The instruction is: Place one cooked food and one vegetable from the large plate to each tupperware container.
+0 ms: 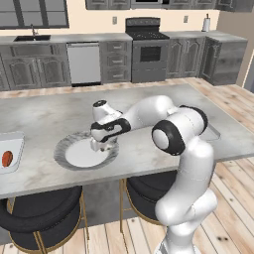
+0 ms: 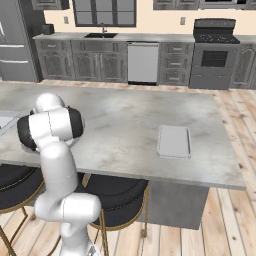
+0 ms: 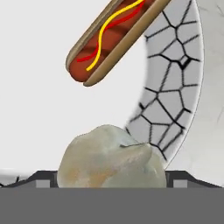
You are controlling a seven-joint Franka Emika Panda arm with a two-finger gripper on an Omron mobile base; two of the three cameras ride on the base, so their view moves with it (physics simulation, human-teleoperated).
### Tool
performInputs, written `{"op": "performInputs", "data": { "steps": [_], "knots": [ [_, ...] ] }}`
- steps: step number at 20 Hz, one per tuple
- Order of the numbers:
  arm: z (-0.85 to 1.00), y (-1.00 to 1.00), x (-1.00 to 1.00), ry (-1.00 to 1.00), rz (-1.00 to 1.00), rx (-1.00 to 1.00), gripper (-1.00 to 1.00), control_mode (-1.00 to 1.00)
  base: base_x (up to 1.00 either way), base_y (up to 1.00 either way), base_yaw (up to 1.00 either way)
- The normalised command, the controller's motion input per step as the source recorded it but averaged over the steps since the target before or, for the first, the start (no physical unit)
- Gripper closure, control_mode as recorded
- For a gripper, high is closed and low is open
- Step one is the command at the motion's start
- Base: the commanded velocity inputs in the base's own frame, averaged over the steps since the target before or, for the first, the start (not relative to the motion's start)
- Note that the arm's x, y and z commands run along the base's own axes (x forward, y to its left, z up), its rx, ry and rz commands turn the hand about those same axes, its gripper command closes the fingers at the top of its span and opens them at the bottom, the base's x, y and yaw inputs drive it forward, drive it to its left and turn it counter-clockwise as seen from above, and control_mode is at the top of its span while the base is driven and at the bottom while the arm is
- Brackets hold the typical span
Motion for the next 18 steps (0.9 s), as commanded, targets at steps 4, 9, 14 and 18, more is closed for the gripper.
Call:
{"op": "performInputs", "data": {
  "steps": [4,9,14,18],
  "knots": [
    [0.69,-0.92,-0.37,-0.02,-0.29,-0.02,1.0,-1.0,0.0,0.0,0.0],
    [0.63,-1.0,0.0,0.0,-0.36,0.0,1.0,-1.0,0.0,0.0,0.0],
    [0.23,-1.0,0.24,-0.01,-0.32,0.02,1.0,-1.0,0.0,0.0,0.0],
    [0.07,-1.0,0.28,-0.02,-0.22,0.07,1.0,-1.0,0.0,0.0,0.0]
  ]
}}
